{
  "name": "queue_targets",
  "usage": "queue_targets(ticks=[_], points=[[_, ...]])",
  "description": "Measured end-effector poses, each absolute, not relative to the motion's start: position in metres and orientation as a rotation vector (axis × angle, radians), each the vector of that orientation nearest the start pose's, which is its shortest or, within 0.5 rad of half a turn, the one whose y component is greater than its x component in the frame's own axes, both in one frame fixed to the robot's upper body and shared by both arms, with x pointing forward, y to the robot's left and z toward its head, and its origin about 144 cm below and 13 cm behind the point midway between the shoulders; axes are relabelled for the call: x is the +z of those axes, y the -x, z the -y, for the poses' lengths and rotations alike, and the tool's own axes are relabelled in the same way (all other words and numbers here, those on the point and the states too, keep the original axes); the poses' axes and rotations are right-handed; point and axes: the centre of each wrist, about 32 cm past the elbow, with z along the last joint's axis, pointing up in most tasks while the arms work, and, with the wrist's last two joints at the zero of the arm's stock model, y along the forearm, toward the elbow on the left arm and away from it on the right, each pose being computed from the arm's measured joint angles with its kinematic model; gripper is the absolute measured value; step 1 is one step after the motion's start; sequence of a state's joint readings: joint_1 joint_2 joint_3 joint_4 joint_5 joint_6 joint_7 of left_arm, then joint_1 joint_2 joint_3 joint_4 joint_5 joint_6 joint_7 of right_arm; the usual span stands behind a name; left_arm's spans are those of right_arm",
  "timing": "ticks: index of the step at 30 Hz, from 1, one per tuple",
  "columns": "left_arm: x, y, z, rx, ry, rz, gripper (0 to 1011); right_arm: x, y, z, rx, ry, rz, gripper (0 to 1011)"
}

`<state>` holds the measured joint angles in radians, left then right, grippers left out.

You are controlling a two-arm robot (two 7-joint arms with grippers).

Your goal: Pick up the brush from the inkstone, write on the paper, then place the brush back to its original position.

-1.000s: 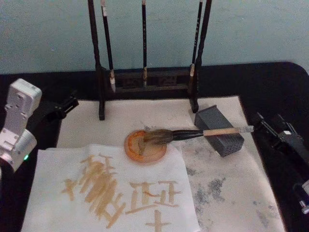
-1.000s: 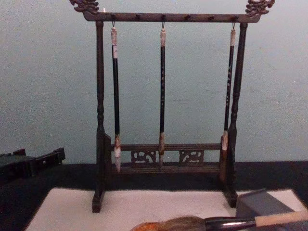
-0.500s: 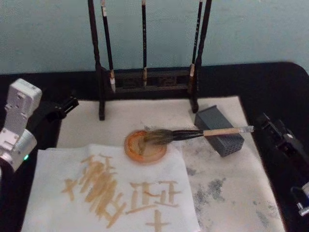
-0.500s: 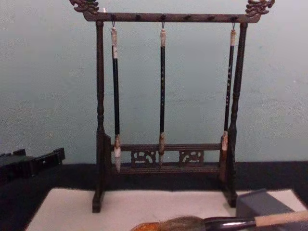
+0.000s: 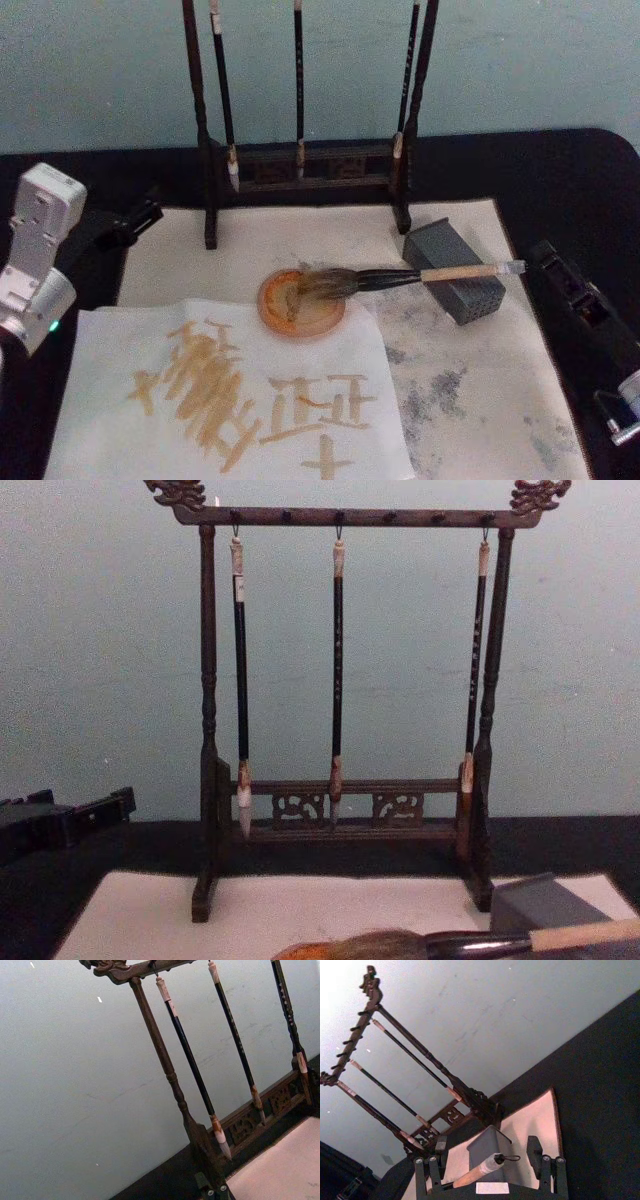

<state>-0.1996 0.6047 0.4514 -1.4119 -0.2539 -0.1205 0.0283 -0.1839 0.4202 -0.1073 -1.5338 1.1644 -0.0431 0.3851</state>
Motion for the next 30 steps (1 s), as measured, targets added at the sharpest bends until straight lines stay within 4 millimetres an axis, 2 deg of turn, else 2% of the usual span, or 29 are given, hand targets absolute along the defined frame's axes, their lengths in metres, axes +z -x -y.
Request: queue_targets(ticks=[14, 30], points=[[1.140, -0.489, -0.310, 1.248, -0.304, 0.285, 1002, 1.081, -0.409, 0.323, -1.153, -0.514, -0.730, 1008], [1.140, -0.489, -0.310, 1.248, -0.304, 0.285, 1002, 1.076, -0.422, 0.314, -1.109, -0.520, -0.776, 1008]])
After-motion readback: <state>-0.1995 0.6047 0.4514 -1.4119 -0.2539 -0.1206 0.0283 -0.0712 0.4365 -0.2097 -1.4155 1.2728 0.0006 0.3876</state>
